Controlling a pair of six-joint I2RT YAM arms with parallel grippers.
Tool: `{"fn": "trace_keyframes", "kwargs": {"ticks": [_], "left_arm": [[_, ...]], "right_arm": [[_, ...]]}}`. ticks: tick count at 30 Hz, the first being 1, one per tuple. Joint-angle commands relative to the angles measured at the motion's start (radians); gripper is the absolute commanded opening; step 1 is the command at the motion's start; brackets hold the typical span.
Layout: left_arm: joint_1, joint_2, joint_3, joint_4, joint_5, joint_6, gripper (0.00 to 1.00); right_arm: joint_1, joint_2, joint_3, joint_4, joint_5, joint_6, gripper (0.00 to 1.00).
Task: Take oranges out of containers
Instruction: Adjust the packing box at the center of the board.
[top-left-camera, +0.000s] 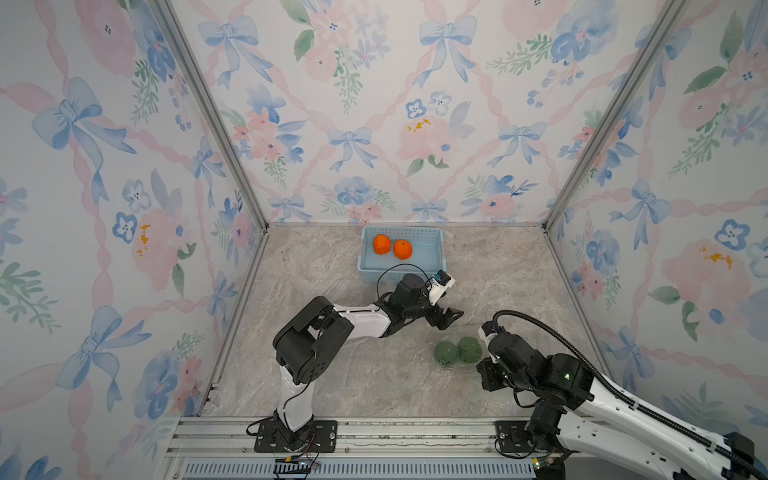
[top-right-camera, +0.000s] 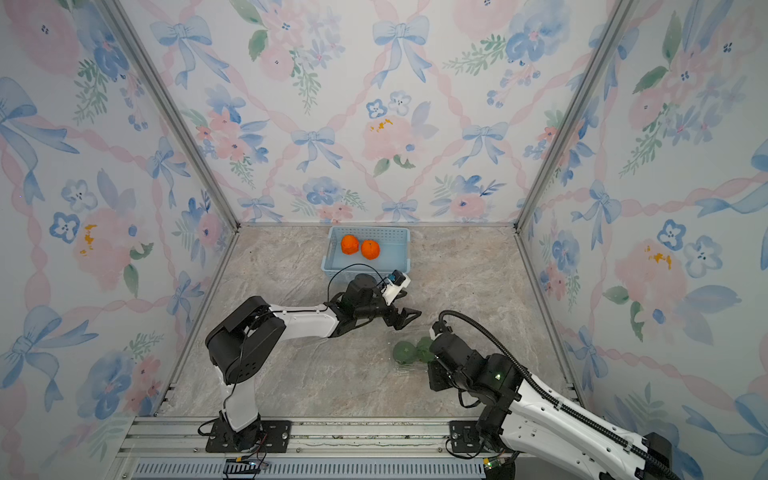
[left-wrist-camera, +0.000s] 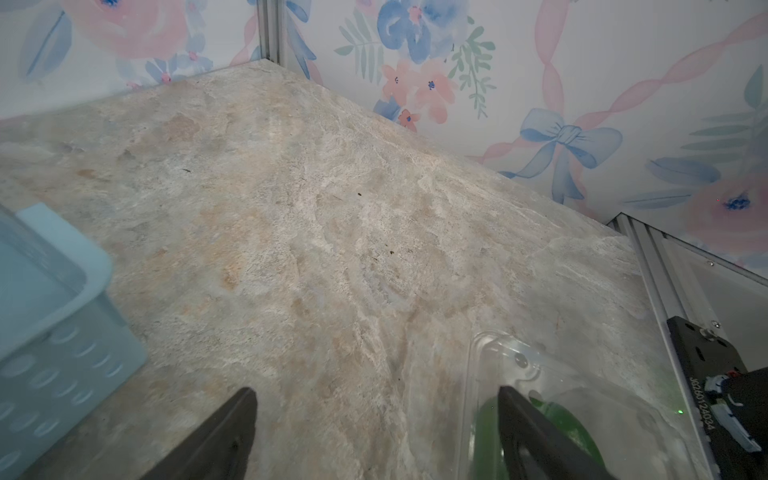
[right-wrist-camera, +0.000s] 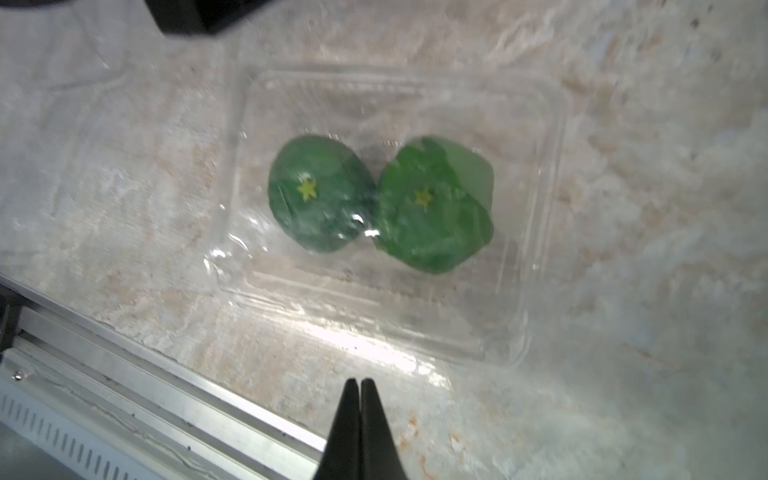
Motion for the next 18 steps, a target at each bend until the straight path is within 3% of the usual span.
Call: {"fn": "trace_keyframes", "kwargs": {"ticks": [1, 9, 18], "left_arm": [[-0.005, 0.021, 0.009, 0.005, 0.038, -0.026, 0.92], [-0.013, 0.021, -0.037, 0.004, 0.04, -0.041, 0.92], [-0.01, -0.07, -0.181, 0.003, -0.017, -0.05, 0.92]], "right_arm": [[0.023, 0.024, -0.055, -0.084, -0.021, 0.112, 0.03], [-0.038, 0.141, -0.11, 0.097, 0.05, 0.047, 0.03], [-0.284, 0.348, -0.061, 0.444, 0.012, -0.192, 0.03]]}}
